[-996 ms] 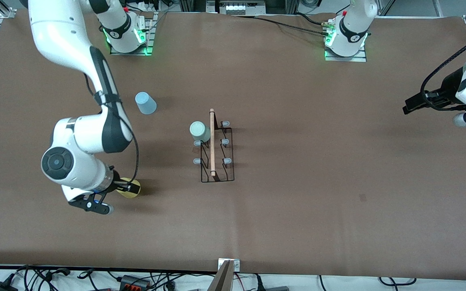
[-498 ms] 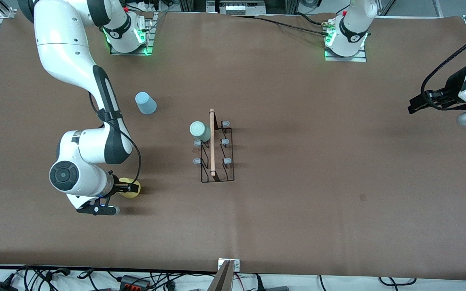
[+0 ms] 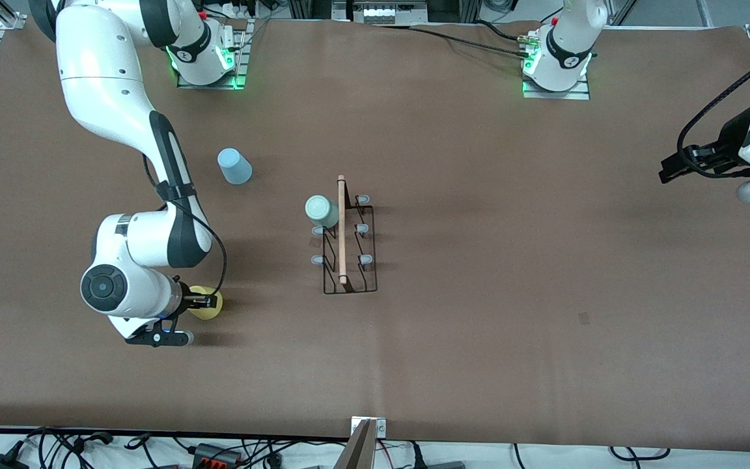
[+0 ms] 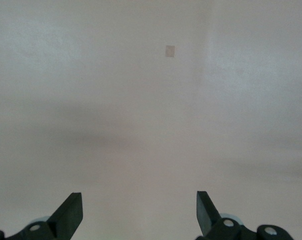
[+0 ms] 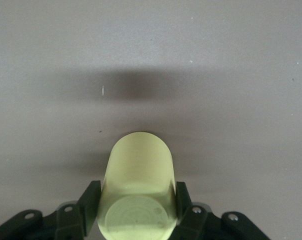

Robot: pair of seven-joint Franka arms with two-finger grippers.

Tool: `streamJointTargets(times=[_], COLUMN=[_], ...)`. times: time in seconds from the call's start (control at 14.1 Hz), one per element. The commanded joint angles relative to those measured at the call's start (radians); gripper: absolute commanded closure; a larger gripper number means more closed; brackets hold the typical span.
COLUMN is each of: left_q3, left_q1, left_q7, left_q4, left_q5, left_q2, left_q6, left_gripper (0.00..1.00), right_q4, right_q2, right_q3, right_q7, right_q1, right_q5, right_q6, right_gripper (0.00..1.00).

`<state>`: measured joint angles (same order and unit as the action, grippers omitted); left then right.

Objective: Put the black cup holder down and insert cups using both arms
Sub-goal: 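Move the right gripper to the yellow cup and grasp it, then carry the yellow cup to the rack with the right gripper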

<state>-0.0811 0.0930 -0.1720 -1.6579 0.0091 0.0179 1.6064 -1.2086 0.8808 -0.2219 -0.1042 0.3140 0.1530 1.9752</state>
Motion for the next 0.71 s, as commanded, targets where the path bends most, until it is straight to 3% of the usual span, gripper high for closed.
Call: streamJointTargets(times=[0.0, 0.21, 0.43, 0.64], left_q3=[-0.005, -0.005, -0.005, -0.005], left_q1=[-0.001, -0.001, -0.001, -0.004], left_q7=[0.002, 0.000, 0.002, -0.001], left_q4=[0.016, 0.026, 0.024, 0.024], left_q5=[0.008, 0.012, 0.011, 0.011], left_q2=[-0.001, 0.002, 0.004, 0.005], left_q6=[0.001, 0.001, 0.000, -0.002], left_gripper=[0.00, 0.00, 0.00, 0.00], right_q4=[0.093, 0.182, 0.189, 0.189], right_q2=[-0.035, -0.055, -0.080, -0.095], right_q3=[0.036, 0.120, 0.202, 0.216], right_q7=[0.024, 0.009, -0.107, -0.193], right_q1=[-0.003, 0.002, 0.040, 0.109], right_q5=[0.000, -0.001, 0.000, -0.001], right_q6=[-0.125, -0.228, -0.207, -0.210], right_gripper=[0.92, 0.94, 0.94, 0.93])
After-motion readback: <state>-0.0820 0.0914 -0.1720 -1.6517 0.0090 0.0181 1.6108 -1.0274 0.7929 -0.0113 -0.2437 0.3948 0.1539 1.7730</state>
